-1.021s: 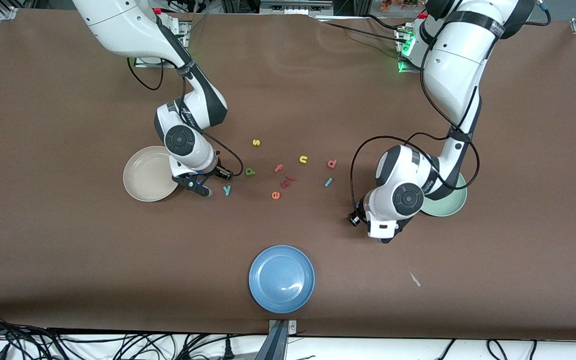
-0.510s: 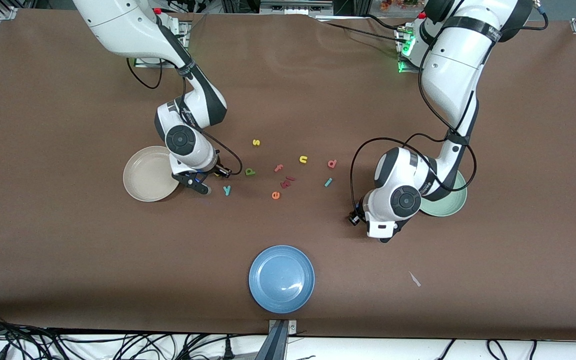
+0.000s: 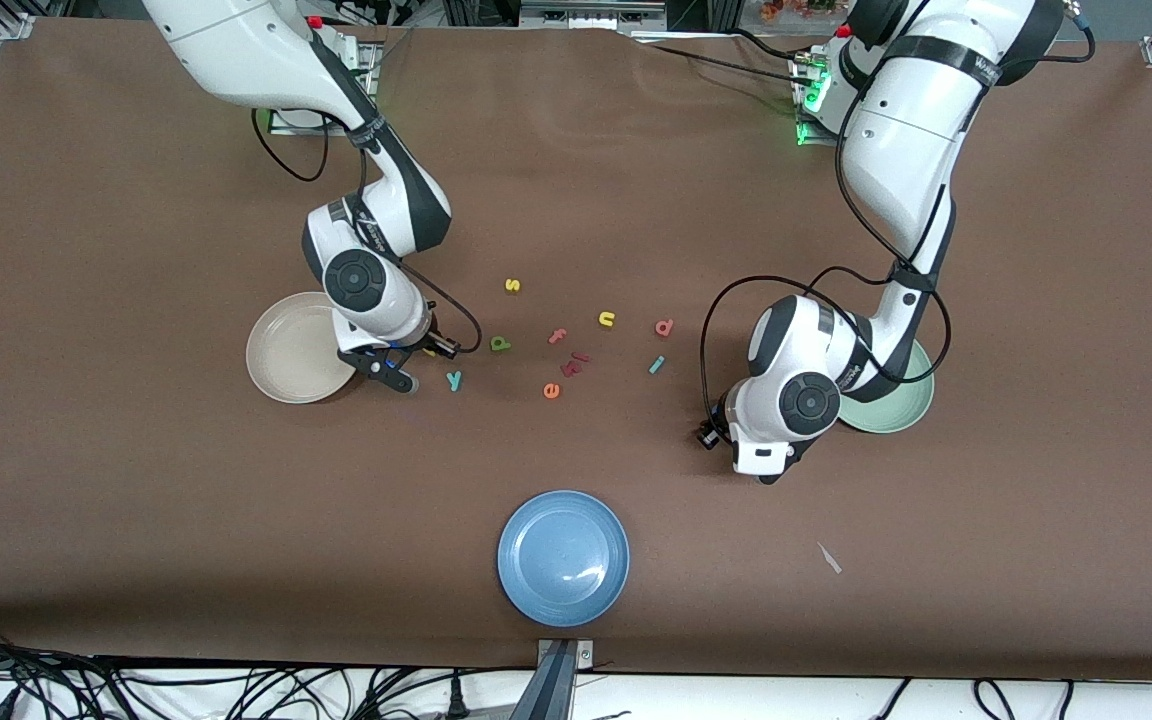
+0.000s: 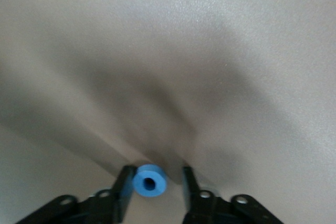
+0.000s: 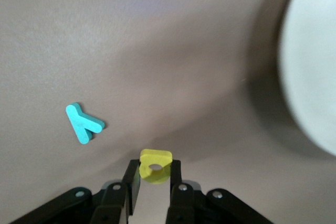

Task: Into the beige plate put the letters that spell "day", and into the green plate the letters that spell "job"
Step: 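Close the right gripper on the yellow letter while the left gripper grasps the ring, then drop the yellow letter in the cream plate while the left gripper drops the ring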

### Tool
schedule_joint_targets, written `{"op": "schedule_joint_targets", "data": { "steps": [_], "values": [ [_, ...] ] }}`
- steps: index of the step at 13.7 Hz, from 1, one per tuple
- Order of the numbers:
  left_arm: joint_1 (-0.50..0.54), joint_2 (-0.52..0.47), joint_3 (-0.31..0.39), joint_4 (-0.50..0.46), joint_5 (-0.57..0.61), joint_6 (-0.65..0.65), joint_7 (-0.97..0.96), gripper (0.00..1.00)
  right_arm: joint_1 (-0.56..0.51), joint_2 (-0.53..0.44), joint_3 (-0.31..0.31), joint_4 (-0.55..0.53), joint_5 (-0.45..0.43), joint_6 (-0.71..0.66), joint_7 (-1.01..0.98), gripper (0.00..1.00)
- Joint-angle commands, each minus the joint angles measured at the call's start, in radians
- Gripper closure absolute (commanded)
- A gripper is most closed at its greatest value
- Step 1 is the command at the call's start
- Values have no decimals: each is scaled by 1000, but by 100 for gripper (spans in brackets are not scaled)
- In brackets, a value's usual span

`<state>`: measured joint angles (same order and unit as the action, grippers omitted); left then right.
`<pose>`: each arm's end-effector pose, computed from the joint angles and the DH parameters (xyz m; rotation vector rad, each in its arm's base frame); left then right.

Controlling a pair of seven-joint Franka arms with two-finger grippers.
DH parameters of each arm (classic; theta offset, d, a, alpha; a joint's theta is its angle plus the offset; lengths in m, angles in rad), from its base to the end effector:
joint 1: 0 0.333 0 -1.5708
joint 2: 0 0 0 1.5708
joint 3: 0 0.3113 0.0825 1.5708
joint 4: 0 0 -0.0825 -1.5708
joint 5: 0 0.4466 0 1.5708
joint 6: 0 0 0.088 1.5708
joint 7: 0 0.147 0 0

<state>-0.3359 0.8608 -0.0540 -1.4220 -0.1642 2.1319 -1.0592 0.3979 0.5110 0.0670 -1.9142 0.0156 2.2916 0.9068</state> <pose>0.6885 -0.2923 0.0875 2.8565 1.1794 -0.3539 0.5779 0.2922 0.1249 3.0043 -0.7024 -0.2019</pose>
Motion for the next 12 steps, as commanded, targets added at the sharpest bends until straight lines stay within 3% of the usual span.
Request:
{"op": "schedule_joint_targets", "data": {
  "steps": [1,2,5,8,9,11,12],
  "values": [
    [-3,-3,10,-18,-23,-3,12,92,1,-74,-96,9,-12,-142,-176,88],
    [-2,-3,10,-18,-21,-4,12,98,1,-87,-137,1,-9,-168,-251,88],
    [12,-28,13,-5,-12,-26,22,100,-2,-88,-228,-63,0,-169,-416,88],
    [96,-168,16,-3,-11,-262,245,100,-8,-88,-260,-158,0,-126,-468,86],
    [127,-202,16,-6,-9,-355,333,100,-8,-86,-272,-176,6,-124,-476,73],
    [199,-236,20,-17,24,-475,498,100,-8,-81,-276,-181,7,-124,-477,0],
    [236,-239,19,-18,78,-519,581,100,-8,-86,-276,-175,7,-133,-476,0]
  ]
}}
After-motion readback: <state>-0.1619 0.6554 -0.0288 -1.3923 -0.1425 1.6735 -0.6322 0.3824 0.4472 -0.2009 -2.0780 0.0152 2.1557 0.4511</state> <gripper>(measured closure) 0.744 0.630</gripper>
